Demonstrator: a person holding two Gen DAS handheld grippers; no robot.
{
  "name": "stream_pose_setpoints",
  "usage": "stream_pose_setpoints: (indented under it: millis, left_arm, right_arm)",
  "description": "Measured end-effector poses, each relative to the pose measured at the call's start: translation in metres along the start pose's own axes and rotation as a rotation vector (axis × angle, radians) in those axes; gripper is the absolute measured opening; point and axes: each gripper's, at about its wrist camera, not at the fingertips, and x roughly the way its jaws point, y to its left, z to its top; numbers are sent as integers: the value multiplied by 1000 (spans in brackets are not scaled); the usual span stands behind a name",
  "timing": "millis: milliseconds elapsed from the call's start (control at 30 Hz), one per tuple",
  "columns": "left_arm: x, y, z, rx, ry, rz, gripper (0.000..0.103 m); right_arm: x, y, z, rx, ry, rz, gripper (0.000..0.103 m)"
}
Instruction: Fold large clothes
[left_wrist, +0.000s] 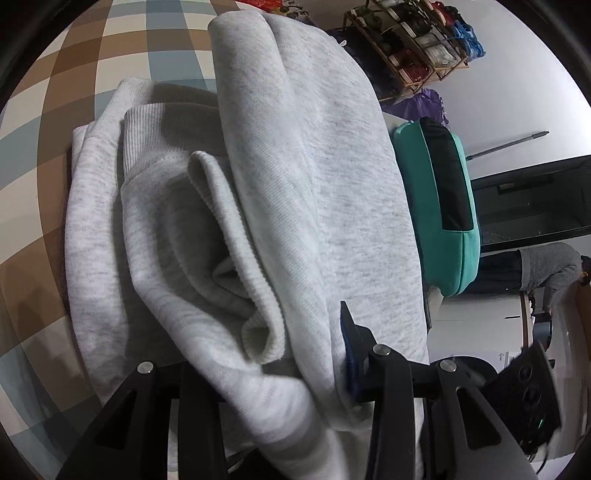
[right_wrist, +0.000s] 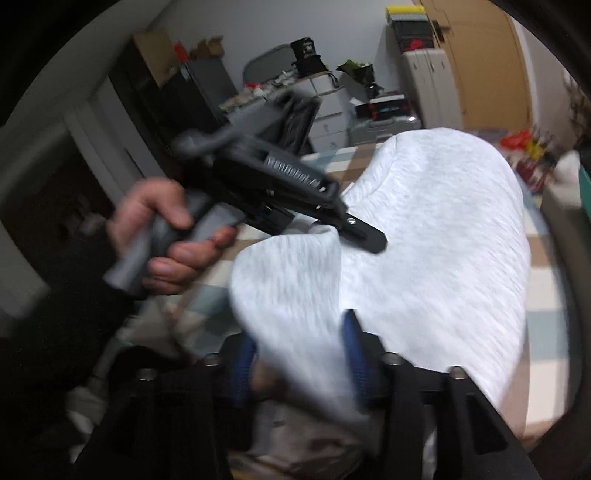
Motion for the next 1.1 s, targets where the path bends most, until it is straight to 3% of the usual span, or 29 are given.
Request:
stream_pose_setpoints:
  millis: [33, 133, 200, 300, 367, 433, 500, 667, 733, 800, 900, 1067, 1100]
  left_arm:
    - [-1, 4, -1, -8, -3, -12, 34]
    - [-4, 12, -4, -32, -22, -39, 34]
    - [-2, 14, -5, -65, -19, -52, 44]
    - [-7, 26, -15, -140, 10, -61, 62]
    - [-10, 26, -24, -139, 18, -31, 63]
    - [-11, 21, -32, -134, 24, 16, 66]
    - [-10, 19, -36, -128, 31, 2, 66]
    - [3, 12, -42, -98, 34, 36, 65]
    - [2, 3, -43, -59, 1, 59, 60]
    - [-8, -6, -43, -14, -13, 73, 23]
    - [-32, -16, -43, 38, -44, 76, 16]
    - [-81, -21, -46, 98, -101, 78, 15]
    - [-91, -20, -48, 112, -109, 75, 15]
  right_arm:
    - [-14, -10, -1, 42, -31, 30, 92]
    - [-58, -51, -6, 191, -187, 95, 95]
    - [-65, -78, -3, 283, -231, 76, 95]
    - [-42, -114, -2, 393, -155, -17, 91]
    - [-16, -133, -3, 439, -60, -40, 70]
    - [-7, -139, -6, 451, -63, -19, 70]
    - [-7, -134, -3, 422, -56, -27, 69]
    - [-6, -117, -4, 342, -40, -120, 69]
    - [-5, -107, -2, 318, -31, -159, 69]
    - [-4, -98, -1, 290, -25, -194, 69]
    - [-4, -90, 2, 256, -14, -241, 67]
    - [-2, -69, 13, 151, 0, -297, 58]
    - [-4, -62, 15, 122, -35, -296, 35]
